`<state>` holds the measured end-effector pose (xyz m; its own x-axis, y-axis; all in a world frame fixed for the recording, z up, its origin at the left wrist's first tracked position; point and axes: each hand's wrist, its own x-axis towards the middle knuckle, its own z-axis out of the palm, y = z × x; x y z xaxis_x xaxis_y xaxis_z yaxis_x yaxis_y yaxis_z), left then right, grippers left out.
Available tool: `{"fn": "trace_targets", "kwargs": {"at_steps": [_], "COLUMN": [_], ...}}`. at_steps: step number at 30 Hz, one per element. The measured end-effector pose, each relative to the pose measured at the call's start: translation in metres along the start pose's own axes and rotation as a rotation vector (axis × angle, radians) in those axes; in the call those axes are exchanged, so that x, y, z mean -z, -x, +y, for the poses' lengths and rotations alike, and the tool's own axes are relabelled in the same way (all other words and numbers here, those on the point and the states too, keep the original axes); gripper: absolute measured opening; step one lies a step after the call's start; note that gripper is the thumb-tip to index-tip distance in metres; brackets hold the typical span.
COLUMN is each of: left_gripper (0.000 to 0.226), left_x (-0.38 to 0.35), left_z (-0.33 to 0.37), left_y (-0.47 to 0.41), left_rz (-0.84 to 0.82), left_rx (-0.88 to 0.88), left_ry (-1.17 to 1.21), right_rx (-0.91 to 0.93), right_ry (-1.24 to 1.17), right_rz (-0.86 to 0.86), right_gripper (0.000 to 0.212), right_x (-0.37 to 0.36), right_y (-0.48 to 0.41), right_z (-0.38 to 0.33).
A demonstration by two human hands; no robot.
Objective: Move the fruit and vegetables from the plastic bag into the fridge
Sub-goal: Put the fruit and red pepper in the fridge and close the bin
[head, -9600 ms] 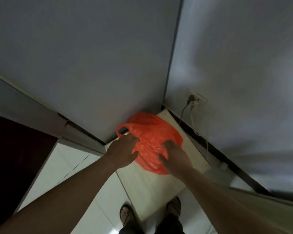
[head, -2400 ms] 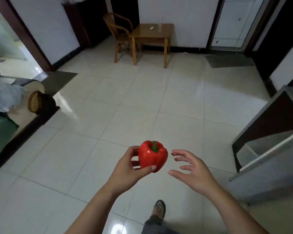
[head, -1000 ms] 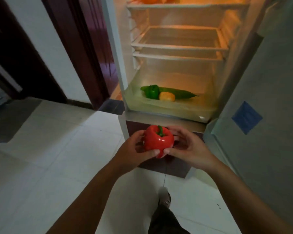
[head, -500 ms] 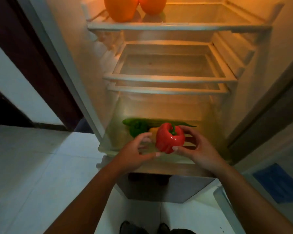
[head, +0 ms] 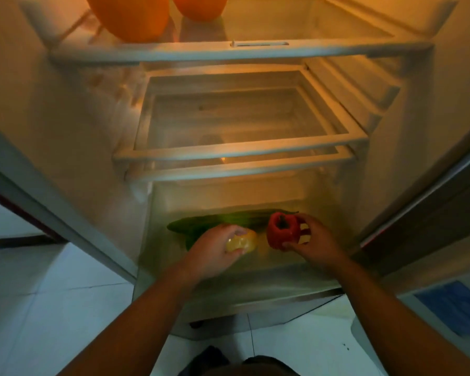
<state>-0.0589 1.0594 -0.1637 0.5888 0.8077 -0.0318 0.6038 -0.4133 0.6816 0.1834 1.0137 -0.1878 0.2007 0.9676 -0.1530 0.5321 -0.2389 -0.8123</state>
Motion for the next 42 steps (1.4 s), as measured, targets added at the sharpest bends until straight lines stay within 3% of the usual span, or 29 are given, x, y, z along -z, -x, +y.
{"fn": "trace_targets", "kwargs": {"at_steps": [10, 27, 32, 38, 42], "left_gripper": [0.039, 0.035, 0.036, 0.034, 0.03], "left_x": [-0.022, -0.015, -0.01, -0.008, -0.006], "left_z": [-0.027, -0.033, -0.029, -0.023, -0.016], "left_y": [0.033, 0.035, 0.042, 0.054, 0.058], "left_rz": [0.015, 0.042, 0.056, 0.054, 0.073], "left_rx": [0.176, 0.178, 0.178, 0.184, 0.181], "left_ry": [0.109, 0.135, 0.109, 0.091, 0.094], "right_rx": [0.004, 0.051, 0.084, 0.079, 0.13], "right_ry": [0.099, 0.139, 0.143, 0.209, 0.205], "right_rz": [-0.04, -0.084, -0.088, -0.102, -0.068], "right_gripper": [0.057, 0.066, 0.056, 0.086, 0.08], "right_x": [-0.014, -0.014, -0.011, -0.005, 0.004], "right_y": [-0.014, -0.01, -0.008, -0.006, 0.002], "right_z": [0.009, -0.005, -0.011, -0.01, -0.011]}}
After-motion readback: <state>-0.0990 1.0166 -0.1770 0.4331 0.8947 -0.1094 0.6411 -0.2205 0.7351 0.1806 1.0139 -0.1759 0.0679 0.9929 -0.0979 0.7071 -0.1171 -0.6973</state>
